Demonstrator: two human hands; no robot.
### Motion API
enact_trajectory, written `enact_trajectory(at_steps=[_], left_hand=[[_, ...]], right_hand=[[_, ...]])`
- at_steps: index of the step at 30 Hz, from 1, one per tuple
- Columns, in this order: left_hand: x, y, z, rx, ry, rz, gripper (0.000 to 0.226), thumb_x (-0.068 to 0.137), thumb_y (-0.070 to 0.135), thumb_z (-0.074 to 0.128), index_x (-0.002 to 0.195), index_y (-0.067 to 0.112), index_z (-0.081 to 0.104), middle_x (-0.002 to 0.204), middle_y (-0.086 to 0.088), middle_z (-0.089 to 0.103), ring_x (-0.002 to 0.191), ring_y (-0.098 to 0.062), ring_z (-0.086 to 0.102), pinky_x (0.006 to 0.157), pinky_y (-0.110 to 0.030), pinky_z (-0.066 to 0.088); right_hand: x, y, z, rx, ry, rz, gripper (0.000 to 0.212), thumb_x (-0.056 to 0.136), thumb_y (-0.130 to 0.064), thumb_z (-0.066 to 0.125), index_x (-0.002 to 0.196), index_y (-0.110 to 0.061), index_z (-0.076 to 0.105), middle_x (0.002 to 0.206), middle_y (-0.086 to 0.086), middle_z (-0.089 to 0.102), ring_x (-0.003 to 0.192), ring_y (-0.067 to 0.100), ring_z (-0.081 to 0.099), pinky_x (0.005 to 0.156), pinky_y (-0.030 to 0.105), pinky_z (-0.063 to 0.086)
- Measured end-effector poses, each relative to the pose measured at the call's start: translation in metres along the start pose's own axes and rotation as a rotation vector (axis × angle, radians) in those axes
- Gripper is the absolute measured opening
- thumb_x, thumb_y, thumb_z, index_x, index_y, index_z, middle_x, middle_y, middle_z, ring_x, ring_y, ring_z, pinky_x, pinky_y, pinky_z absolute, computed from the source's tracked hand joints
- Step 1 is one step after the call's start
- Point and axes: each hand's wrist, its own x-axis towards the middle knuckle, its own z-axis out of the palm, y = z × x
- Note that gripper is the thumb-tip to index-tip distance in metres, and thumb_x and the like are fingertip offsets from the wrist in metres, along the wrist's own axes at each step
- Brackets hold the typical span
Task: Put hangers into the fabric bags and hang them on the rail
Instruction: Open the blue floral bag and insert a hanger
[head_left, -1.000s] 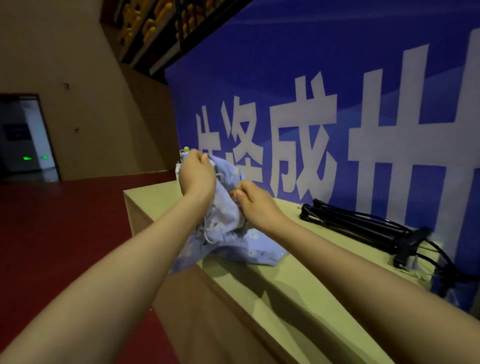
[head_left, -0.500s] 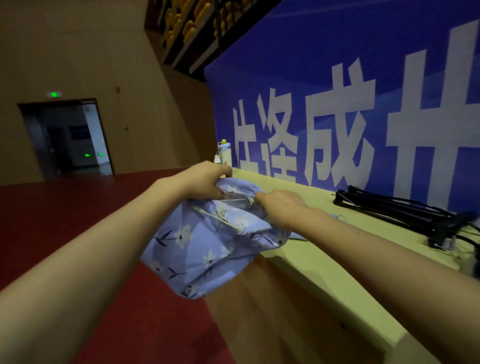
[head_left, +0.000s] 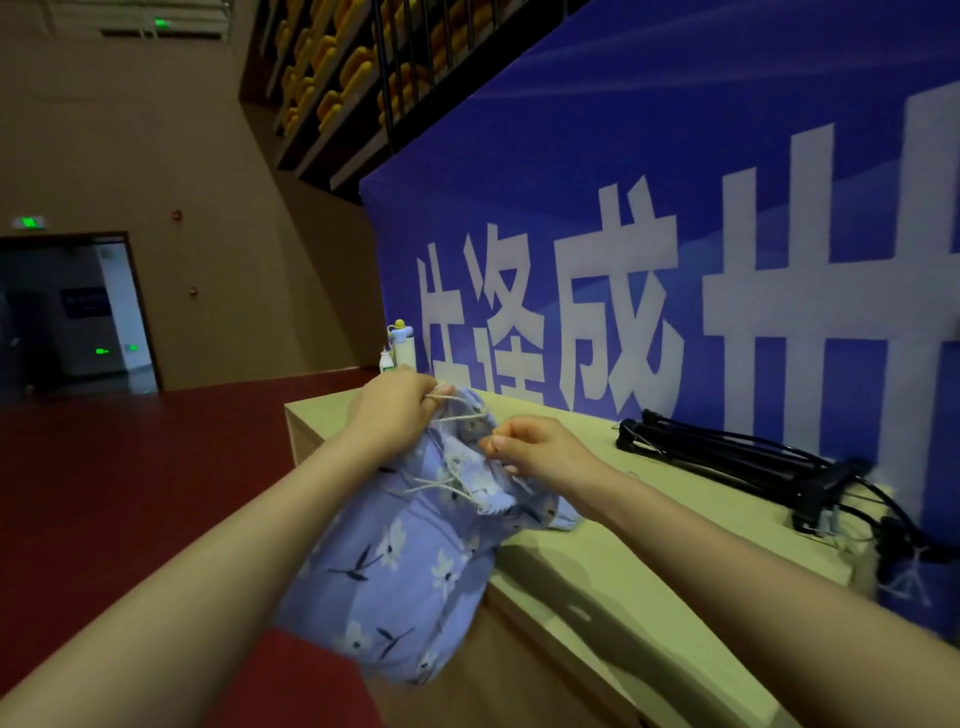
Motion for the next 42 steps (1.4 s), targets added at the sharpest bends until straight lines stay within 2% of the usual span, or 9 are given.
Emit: enact_trajectory(at_steps=[7,10,13,18,22,26,30,33,42], left_hand=[[0.006,0.006,0.012,-0.519,-0.018,-0.395,0.044,0.094,0.026,0.054,0.053,0.012,0.049,0.051,-0.005,0.042,0.051,-0.019,0.037,0.050,-0.026,0.027],[0.008,0.010,0.013,-0.901,-0.075,-0.640,0.025,0.092,0.015,0.058,0.067,0.008,0.056,0.060,-0.008,0.048,0.048,-0.018,0.038,0.049,-0.022,0.033],[0.009,0.017,0.012,-1.095,-0.123,-0.760,0.003,0.090,0.006,0.055,0.090,0.005,0.058,0.068,-0.010,0.055,0.054,-0.019,0.048,0.039,-0.018,0.043],[0.016,0.028,0.020,-0.955,-0.157,-0.662,0.029,0.091,0.013,0.057,0.111,-0.009,0.059,0.093,-0.024,0.062,0.077,-0.029,0.058,0.069,-0.033,0.053],[0.024,0.044,0.021,-0.777,-0.169,-0.513,0.021,0.090,0.019,0.059,0.086,-0.001,0.063,0.095,-0.023,0.063,0.077,-0.029,0.059,0.081,-0.037,0.051],[0.038,0.053,0.025,-0.740,-0.131,-0.436,0.029,0.094,0.021,0.053,0.094,-0.006,0.066,0.100,-0.025,0.065,0.093,-0.032,0.060,0.096,-0.043,0.048],[0.058,0.060,0.033,-0.755,-0.086,-0.374,0.031,0.093,0.026,0.055,0.087,-0.001,0.068,0.088,-0.024,0.064,0.084,-0.025,0.055,0.091,-0.044,0.049],[0.073,0.066,0.047,-0.752,-0.012,-0.356,0.028,0.092,0.030,0.057,0.083,0.006,0.068,0.098,-0.025,0.066,0.087,-0.027,0.058,0.092,-0.046,0.048],[0.106,0.064,0.119,-0.751,0.038,-0.355,0.038,0.092,0.030,0.057,0.076,-0.002,0.066,0.083,-0.024,0.064,0.081,-0.035,0.058,0.078,-0.040,0.048]], right_hand=[[0.004,0.024,0.011,-0.275,-0.141,0.072,0.036,0.096,-0.001,0.039,0.083,-0.031,0.053,0.080,0.015,0.044,0.069,0.019,0.037,0.063,0.033,0.033],[0.002,0.022,0.014,-0.226,-0.118,0.084,0.013,0.097,-0.005,0.040,0.088,-0.011,0.046,0.079,0.003,0.032,0.060,0.014,0.029,0.056,0.027,0.031],[0.008,0.022,0.020,-0.335,-0.094,-0.035,0.033,0.092,0.001,0.041,0.068,-0.021,0.034,0.075,0.007,0.033,0.068,0.016,0.030,0.063,0.029,0.032],[0.014,0.004,0.030,-0.795,-0.190,-0.063,0.042,0.090,0.000,0.048,0.056,-0.016,0.028,0.057,0.005,0.031,0.055,0.022,0.032,0.053,0.032,0.027],[0.020,-0.003,0.025,-0.777,-0.137,-0.040,0.043,0.096,-0.005,0.042,0.056,-0.013,0.030,0.058,0.006,0.031,0.052,0.020,0.028,0.058,0.036,0.030],[0.011,-0.003,-0.005,-0.692,-0.104,-0.078,0.043,0.094,-0.005,0.043,0.056,-0.020,0.028,0.056,0.000,0.030,0.054,0.016,0.025,0.053,0.029,0.021],[0.004,0.005,-0.045,-0.440,0.078,-0.089,0.024,0.096,-0.012,0.048,0.079,-0.015,0.065,0.081,0.003,0.064,0.072,0.016,0.056,0.066,0.024,0.042],[0.012,0.035,-0.087,-0.317,0.386,0.045,0.021,0.097,-0.017,0.047,0.098,-0.005,0.064,0.090,0.009,0.068,0.078,0.022,0.063,0.074,0.035,0.051],[0.018,0.146,-0.182,-0.952,0.500,0.522,0.036,0.095,-0.042,0.048,0.117,-0.014,0.051,0.108,0.006,0.064,0.098,0.026,0.060,0.080,0.038,0.045]])
